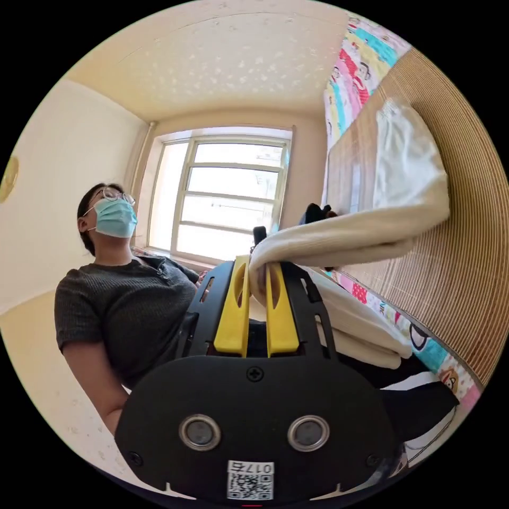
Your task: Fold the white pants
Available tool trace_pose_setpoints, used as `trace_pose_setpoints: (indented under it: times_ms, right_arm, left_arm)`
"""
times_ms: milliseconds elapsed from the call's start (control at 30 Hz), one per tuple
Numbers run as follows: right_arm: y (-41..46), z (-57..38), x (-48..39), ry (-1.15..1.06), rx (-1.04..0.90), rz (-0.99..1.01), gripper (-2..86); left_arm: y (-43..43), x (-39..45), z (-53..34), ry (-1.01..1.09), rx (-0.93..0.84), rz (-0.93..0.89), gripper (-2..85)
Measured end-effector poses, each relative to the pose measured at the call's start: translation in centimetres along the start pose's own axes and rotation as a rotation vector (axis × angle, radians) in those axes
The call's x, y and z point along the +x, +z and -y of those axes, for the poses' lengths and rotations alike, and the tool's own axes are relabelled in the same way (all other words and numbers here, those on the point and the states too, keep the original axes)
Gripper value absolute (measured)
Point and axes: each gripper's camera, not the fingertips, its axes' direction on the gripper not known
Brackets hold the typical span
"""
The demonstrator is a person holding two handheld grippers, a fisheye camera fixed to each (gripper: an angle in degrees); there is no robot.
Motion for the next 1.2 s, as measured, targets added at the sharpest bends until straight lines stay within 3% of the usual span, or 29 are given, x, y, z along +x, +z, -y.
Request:
trace_pose_setpoints:
  times_ms: [267,367,433,600,733,867,967,1133,1200]
  right_arm:
    - [3.1,4.9,-23.3,-0.541,-0.07,-0.059,1.3]
    - [3.9,7.5,-28.8,-0.641,-0.038,-0.146,1.1]
    - [4.1,9.9,-29.4,-0.588,-0.014,-0.259,1.0]
    - [4.2,17.0,-22.7,-0.396,0.002,-0.506,0.6]
    - [2.4,23.0,-12.3,-0.203,0.064,-0.466,0.5]
    - [3.7,25.3,-5.7,-0.148,-0.018,-0.659,0.5]
    - [4.2,23.6,-2.0,-0.102,-0.051,-0.707,1.0]
    - [3.6,14.8,3.1,-0.014,-0.03,-0.646,3.4]
    - [3.7,10.6,5.8,0.089,-0.041,-0.667,5.0]
  left_arm:
    - [-3.8,20.7,2.4,0.434,0.081,-0.099,4.9]
    - [-5.3,27.2,4.6,0.576,0.112,-0.143,5.0]
    - [-5.9,28.9,6.4,0.544,0.139,-0.135,5.1]
    - [-5.1,24.9,13.4,0.361,0.17,0.177,5.1]
    - [-3.4,16.7,19.1,0.255,0.155,0.271,5.0]
    - [-2.0,7.4,23.4,0.083,0.123,0.344,5.0]
    - [0.6,4.3,23.1,0.094,0.022,0.486,5.1]
    - [3.1,0.1,15.7,0.04,0.021,0.373,5.1]
    - [4.7,-3.1,9.8,-0.083,0.02,0.296,5.2]
